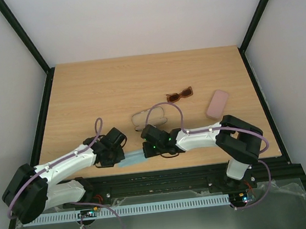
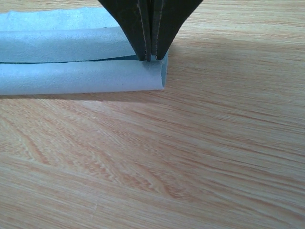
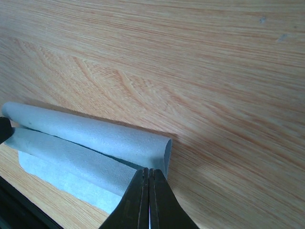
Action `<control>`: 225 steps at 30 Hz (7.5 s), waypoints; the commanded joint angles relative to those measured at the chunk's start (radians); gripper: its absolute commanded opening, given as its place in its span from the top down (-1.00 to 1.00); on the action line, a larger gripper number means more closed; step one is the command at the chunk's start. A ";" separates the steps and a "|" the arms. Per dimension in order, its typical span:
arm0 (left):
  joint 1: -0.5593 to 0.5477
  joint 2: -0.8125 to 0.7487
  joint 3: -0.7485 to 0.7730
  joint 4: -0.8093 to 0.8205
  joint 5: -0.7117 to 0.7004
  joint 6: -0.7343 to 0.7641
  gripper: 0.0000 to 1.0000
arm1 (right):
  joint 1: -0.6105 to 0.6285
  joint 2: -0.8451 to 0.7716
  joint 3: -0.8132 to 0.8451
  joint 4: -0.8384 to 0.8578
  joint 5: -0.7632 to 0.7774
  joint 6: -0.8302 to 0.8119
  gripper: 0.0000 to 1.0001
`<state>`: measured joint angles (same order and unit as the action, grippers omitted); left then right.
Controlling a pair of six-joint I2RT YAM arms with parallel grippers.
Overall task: Organize the sunglasses
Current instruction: Fold the glasses cleaning cloth at the center of the board, then adjust the sunglasses case at the center of the board, then pick up the glasses cleaning cloth from the center of the board.
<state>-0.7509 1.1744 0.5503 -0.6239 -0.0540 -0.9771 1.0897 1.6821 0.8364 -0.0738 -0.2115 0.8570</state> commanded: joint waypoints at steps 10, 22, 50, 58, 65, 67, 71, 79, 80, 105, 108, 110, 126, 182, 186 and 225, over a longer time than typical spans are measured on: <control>-0.020 -0.010 -0.020 -0.031 0.010 -0.022 0.51 | 0.012 -0.022 -0.022 -0.025 -0.016 -0.021 0.70; -0.022 -0.159 0.049 -0.072 -0.023 -0.036 0.41 | 0.012 -0.099 0.023 -0.055 -0.027 -0.069 0.39; 0.051 0.055 -0.093 0.296 0.090 0.020 0.87 | 0.007 0.178 0.147 0.101 -0.123 -0.032 0.79; 0.072 0.061 -0.087 0.256 0.052 0.020 0.86 | -0.012 0.178 0.135 0.066 -0.046 -0.013 0.80; 0.079 0.063 -0.066 0.201 0.016 0.021 0.86 | -0.024 0.134 0.096 0.034 0.045 0.008 0.80; 0.079 0.065 -0.058 0.178 0.000 0.020 0.85 | -0.025 0.124 0.088 0.021 0.078 0.016 0.80; 0.079 0.056 -0.035 0.132 -0.034 0.020 0.85 | -0.027 0.092 0.089 -0.033 0.188 0.041 0.77; 0.079 -0.035 0.009 0.097 0.007 0.020 0.71 | -0.025 0.055 0.114 0.058 0.010 -0.042 0.67; 0.079 -0.044 0.007 0.097 0.015 0.020 0.71 | -0.026 0.057 0.112 0.087 -0.032 -0.046 0.64; 0.094 0.022 -0.103 0.141 0.005 -0.006 0.90 | -0.010 0.232 0.218 0.043 0.023 -0.020 0.66; 0.094 0.021 -0.100 0.131 -0.001 -0.005 0.90 | -0.010 0.229 0.214 0.010 0.100 -0.002 0.68; 0.094 0.020 -0.097 0.125 -0.005 -0.004 0.89 | -0.011 0.221 0.207 -0.019 0.147 0.005 0.69; 0.097 -0.009 -0.023 0.129 0.008 0.058 0.75 | -0.038 0.063 0.141 -0.087 0.318 -0.019 0.71; 0.123 -0.220 -0.119 -0.018 0.071 -0.109 -0.02 | -0.203 0.030 0.143 -0.096 0.225 -0.060 0.44; 0.123 -0.254 -0.123 -0.036 0.064 -0.128 -0.04 | -0.204 0.030 0.163 -0.103 0.228 -0.068 0.42; 0.123 -0.118 -0.183 0.102 0.158 -0.112 0.54 | 0.031 0.027 0.149 -0.178 0.176 -0.127 0.27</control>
<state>-0.6334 1.0241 0.3965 -0.4988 0.1040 -1.1000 1.1133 1.6859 0.9863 -0.2497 -0.0231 0.7437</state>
